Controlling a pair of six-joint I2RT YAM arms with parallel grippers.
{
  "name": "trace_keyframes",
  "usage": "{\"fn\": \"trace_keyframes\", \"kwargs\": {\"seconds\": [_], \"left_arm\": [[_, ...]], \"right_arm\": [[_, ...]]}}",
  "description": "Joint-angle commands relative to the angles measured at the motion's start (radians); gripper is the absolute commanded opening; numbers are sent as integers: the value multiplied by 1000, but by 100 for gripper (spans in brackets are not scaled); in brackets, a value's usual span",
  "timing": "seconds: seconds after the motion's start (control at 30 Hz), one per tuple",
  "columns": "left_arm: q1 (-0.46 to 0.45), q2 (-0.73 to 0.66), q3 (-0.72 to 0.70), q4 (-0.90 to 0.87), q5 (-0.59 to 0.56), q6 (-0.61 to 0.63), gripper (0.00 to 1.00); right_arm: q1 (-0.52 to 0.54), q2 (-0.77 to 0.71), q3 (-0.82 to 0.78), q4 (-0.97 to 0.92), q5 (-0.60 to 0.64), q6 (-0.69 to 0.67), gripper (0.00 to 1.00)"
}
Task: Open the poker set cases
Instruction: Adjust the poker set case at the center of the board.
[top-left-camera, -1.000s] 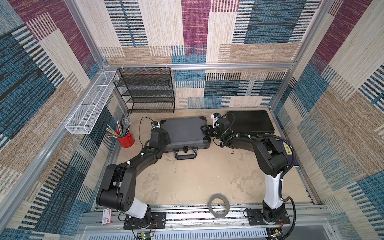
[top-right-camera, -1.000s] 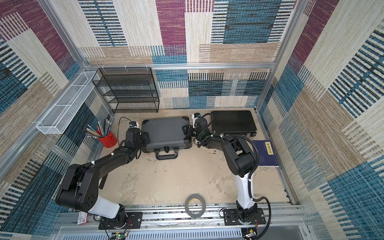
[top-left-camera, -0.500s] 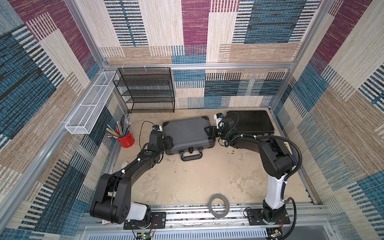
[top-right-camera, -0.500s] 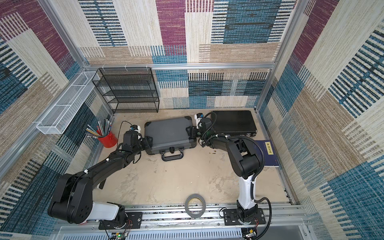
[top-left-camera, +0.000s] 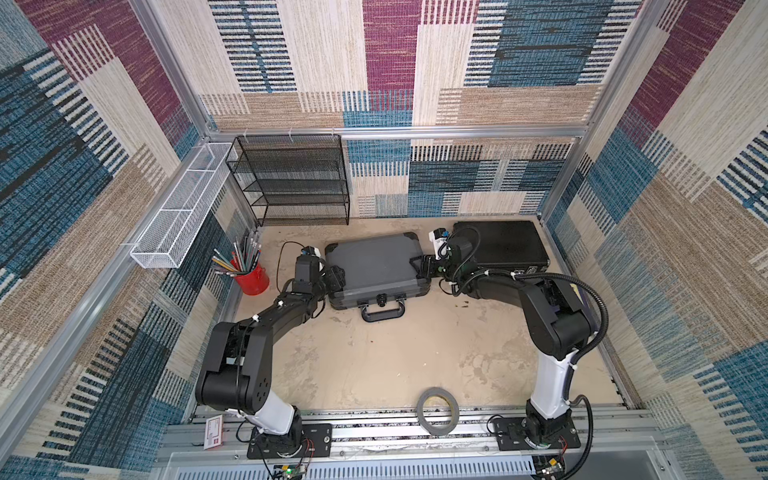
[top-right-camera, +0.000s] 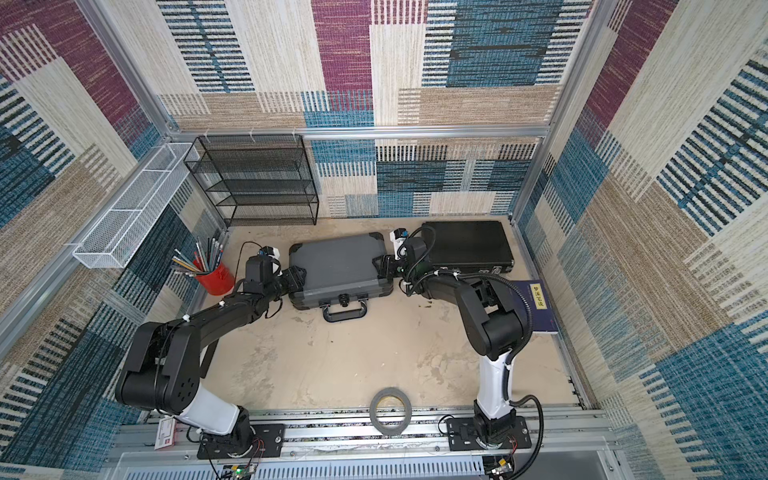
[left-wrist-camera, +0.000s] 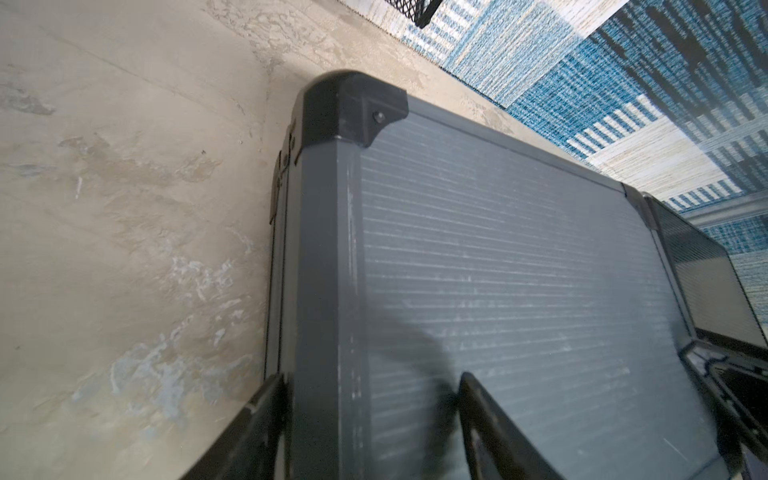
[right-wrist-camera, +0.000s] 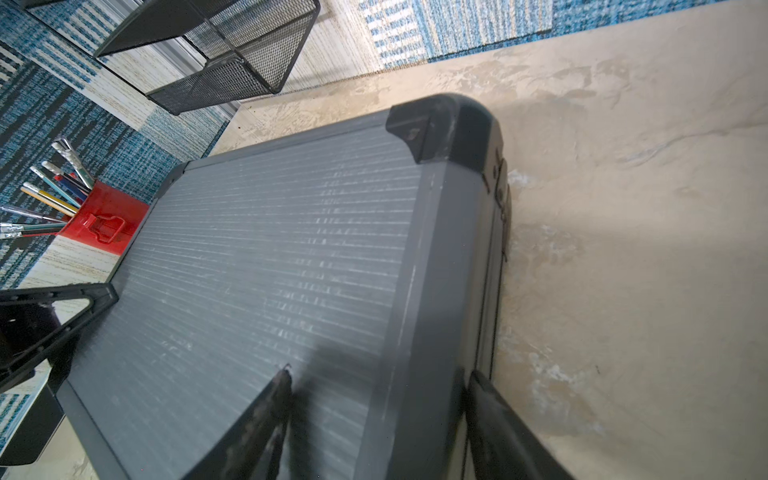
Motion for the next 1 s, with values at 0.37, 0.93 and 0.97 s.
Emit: {"fn": "trace_keyframes", "kwargs": {"seconds": [0.37, 0.93, 0.97], "left_arm": [[-14, -121, -165, -260, 172, 9, 59], [18, -96, -114, -221, 158, 23, 64], [20, -98, -109, -223, 152, 30, 65]], "right_arm": [[117, -83, -150, -109, -158, 84, 58], [166, -174, -264, -8, -181, 230, 56], [171, -181, -271, 1, -187, 238, 56]]}}
